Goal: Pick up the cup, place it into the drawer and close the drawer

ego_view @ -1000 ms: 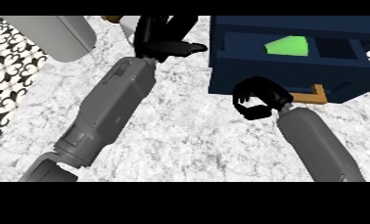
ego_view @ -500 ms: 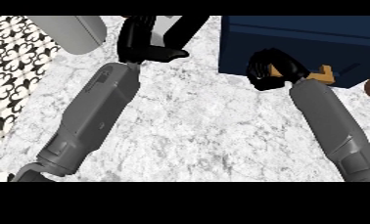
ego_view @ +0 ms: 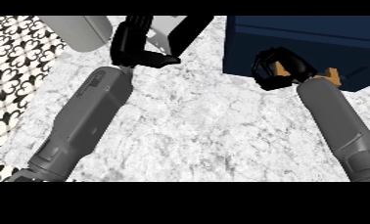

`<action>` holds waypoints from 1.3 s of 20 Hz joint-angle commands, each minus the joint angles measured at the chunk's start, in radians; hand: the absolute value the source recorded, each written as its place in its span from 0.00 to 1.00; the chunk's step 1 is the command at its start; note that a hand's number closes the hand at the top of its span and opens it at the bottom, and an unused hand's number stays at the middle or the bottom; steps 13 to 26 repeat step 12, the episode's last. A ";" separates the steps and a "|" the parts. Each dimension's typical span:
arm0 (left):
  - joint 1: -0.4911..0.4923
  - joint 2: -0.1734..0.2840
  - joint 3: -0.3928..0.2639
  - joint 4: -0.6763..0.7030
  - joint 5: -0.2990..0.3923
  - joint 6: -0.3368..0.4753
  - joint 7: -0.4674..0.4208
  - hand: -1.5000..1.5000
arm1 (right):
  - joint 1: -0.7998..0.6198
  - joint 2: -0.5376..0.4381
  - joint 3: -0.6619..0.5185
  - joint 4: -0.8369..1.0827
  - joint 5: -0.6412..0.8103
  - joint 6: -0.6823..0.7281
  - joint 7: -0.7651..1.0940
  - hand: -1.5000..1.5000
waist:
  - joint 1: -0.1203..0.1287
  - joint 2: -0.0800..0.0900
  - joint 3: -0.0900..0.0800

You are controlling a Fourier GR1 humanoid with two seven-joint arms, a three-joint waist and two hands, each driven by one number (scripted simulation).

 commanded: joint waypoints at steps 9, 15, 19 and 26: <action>0.040 0.017 -0.007 -0.039 0.013 -0.060 0.012 0.00 | -0.172 -0.146 -0.112 0.001 -0.061 0.003 0.092 1.00 | 0.061 0.020 -0.012; 0.050 0.041 0.000 -0.046 0.014 -0.069 0.013 0.00 | -0.144 -0.159 -0.115 -0.009 -0.071 0.018 0.072 1.00 | 0.061 0.020 -0.010; 0.050 0.041 0.000 -0.046 0.014 -0.069 0.013 0.00 | -0.144 -0.159 -0.115 -0.009 -0.071 0.018 0.072 1.00 | 0.061 0.020 -0.010; 0.050 0.041 0.000 -0.046 0.014 -0.069 0.013 0.00 | -0.144 -0.159 -0.115 -0.009 -0.071 0.018 0.072 1.00 | 0.061 0.020 -0.010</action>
